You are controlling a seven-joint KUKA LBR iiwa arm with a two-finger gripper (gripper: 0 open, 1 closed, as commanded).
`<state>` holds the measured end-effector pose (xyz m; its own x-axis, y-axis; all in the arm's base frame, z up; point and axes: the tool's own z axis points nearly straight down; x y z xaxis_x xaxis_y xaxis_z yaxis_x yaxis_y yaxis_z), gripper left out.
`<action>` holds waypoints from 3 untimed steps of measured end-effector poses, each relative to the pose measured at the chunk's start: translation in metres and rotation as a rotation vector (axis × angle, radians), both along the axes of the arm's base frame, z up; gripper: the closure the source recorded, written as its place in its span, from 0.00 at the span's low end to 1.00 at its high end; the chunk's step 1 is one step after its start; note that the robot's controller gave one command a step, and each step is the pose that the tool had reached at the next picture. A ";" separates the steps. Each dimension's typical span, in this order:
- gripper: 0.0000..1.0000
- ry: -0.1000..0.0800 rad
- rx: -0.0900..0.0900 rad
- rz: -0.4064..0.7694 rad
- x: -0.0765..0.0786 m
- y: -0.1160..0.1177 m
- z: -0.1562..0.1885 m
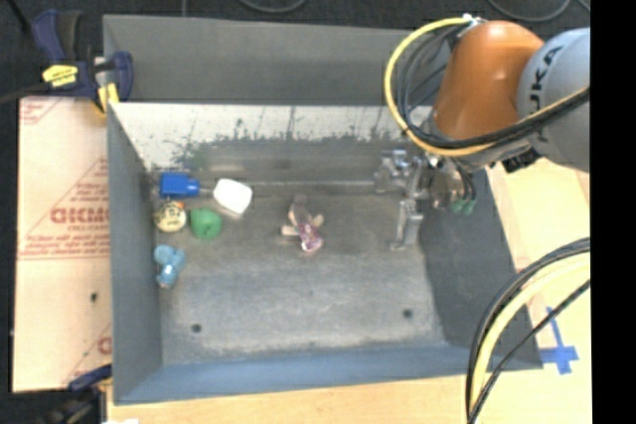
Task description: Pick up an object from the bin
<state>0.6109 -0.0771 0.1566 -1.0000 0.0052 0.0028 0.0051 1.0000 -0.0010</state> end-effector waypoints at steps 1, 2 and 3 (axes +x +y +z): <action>0.00 -0.007 -0.001 0.001 0.001 0.000 0.005; 0.00 -0.013 -0.003 0.064 0.015 0.014 -0.024; 0.00 -0.006 0.001 0.037 0.017 0.034 -0.056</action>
Offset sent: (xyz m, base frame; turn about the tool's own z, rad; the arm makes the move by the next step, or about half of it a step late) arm 0.0327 0.0448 -0.0866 -0.1774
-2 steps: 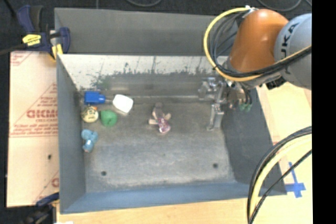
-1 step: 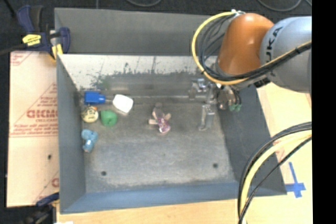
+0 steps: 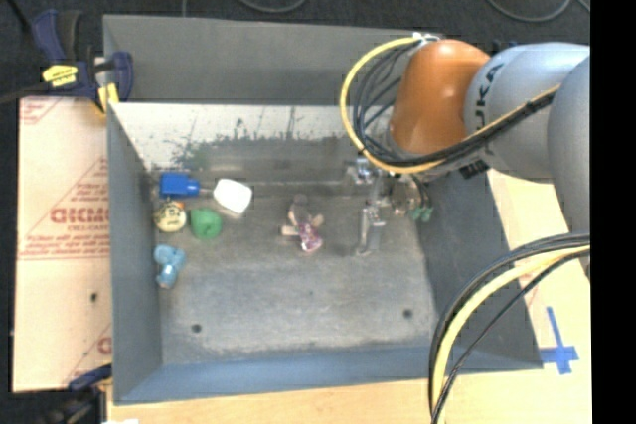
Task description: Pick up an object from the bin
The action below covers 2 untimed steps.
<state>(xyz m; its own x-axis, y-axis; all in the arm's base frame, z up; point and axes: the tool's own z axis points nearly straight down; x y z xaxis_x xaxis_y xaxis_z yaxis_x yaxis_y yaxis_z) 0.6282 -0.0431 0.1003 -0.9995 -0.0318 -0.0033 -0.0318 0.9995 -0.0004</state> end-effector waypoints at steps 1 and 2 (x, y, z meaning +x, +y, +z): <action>0.00 -0.008 0.000 -0.048 0.011 0.007 -0.008; 0.00 -0.005 0.000 -0.134 0.004 0.033 -0.004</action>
Offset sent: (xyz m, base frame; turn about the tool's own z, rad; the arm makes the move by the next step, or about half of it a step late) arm -0.0034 0.0532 -0.0012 0.1771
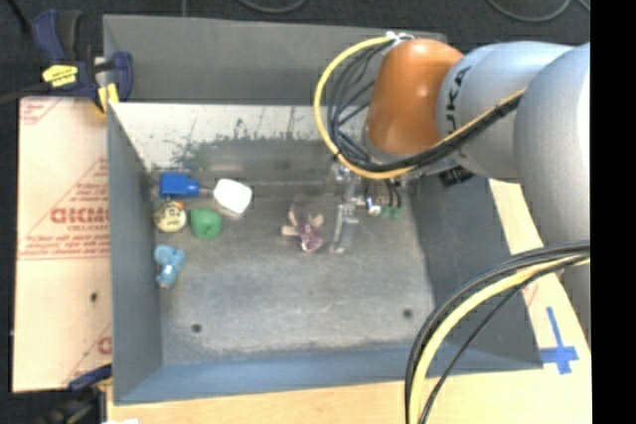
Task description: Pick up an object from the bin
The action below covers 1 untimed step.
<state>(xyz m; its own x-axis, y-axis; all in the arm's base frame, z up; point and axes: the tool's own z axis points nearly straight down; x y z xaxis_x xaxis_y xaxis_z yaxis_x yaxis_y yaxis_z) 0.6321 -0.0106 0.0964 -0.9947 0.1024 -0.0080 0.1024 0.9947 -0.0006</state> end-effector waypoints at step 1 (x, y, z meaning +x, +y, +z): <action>0.00 -0.005 0.001 0.011 0.004 0.016 -0.013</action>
Offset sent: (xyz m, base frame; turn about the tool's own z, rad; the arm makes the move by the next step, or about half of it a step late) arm 0.0053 0.0206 -0.0264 -0.0430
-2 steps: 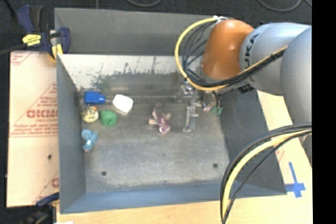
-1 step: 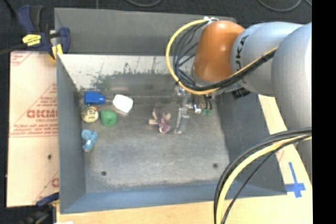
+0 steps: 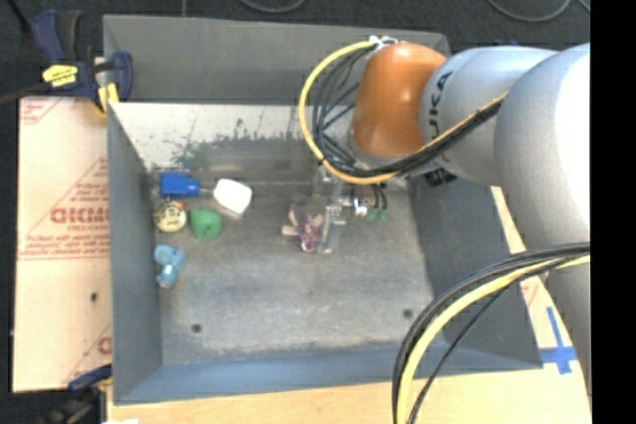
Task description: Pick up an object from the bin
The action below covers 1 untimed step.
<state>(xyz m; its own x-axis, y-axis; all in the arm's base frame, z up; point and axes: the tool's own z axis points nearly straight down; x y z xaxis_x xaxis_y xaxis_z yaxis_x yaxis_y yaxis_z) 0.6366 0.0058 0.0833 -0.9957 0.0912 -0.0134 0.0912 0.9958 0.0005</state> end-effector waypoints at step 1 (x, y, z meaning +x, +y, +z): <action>1.00 0.001 -0.001 0.034 0.003 0.003 -0.011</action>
Offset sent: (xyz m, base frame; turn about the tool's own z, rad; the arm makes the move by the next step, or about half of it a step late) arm 0.0000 0.0000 0.0000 0.0000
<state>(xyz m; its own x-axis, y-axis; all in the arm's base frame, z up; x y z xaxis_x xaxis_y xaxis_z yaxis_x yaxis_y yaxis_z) 0.6391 0.0089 0.0720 -0.9983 0.0575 -0.0127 0.0575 0.9983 -0.0009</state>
